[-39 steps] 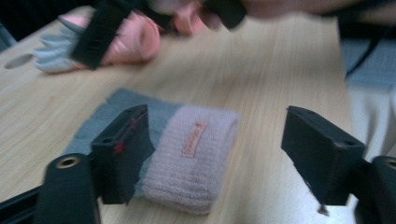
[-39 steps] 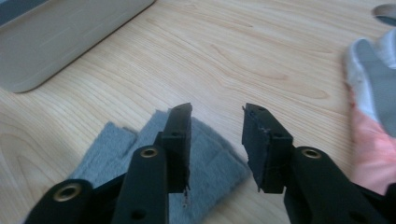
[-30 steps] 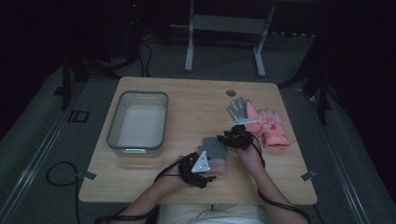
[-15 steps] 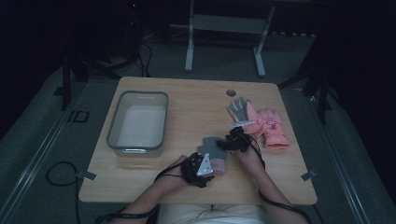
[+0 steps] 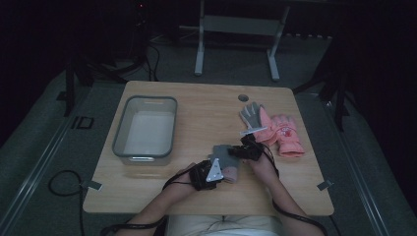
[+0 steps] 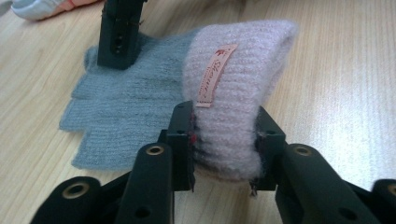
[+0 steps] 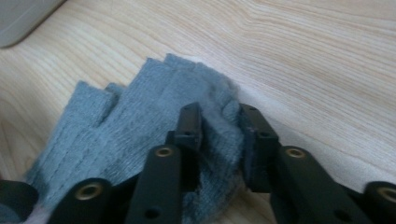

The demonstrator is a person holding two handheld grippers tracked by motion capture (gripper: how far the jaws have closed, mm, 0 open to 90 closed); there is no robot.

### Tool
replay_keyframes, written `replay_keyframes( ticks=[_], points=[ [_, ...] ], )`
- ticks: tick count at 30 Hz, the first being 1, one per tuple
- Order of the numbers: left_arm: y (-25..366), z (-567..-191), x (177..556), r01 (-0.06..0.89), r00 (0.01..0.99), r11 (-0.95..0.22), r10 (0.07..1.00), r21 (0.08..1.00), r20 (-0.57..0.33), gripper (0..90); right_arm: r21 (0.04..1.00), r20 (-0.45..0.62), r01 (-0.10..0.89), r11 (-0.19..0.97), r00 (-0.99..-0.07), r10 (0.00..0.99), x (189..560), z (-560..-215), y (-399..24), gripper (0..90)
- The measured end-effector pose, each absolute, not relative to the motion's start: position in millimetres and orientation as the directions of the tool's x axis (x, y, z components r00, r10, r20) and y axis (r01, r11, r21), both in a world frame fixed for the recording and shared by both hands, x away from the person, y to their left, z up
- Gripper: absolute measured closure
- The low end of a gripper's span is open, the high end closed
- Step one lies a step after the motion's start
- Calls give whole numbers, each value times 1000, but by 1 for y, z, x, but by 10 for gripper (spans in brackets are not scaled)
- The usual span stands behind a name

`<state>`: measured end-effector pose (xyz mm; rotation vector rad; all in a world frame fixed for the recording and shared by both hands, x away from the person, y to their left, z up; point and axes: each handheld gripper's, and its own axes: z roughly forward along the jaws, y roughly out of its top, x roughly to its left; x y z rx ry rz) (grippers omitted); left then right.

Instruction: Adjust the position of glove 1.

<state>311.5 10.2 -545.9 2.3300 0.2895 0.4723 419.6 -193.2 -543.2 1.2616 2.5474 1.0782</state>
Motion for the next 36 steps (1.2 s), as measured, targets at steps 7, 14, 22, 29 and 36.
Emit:
replay_keyframes(
  ticks=[7,14,22,29,36],
  points=[
    [13,-535,313,87,911,-718,337,691,236,696,652,210,647,396,-655,726,417,-531,-192,765],
    [21,-513,314,65,906,-734,328,676,269,696,688,195,608,396,-680,706,414,-507,-185,771],
    [37,-492,314,53,891,-763,327,645,314,699,729,190,560,393,-718,670,411,-480,-170,773],
    [54,-478,317,66,877,-784,341,618,339,699,756,178,521,396,-746,642,411,-461,-150,773],
    [78,-457,323,88,852,-786,377,612,362,700,789,146,466,400,-775,615,415,-436,-122,774]
  ],
)
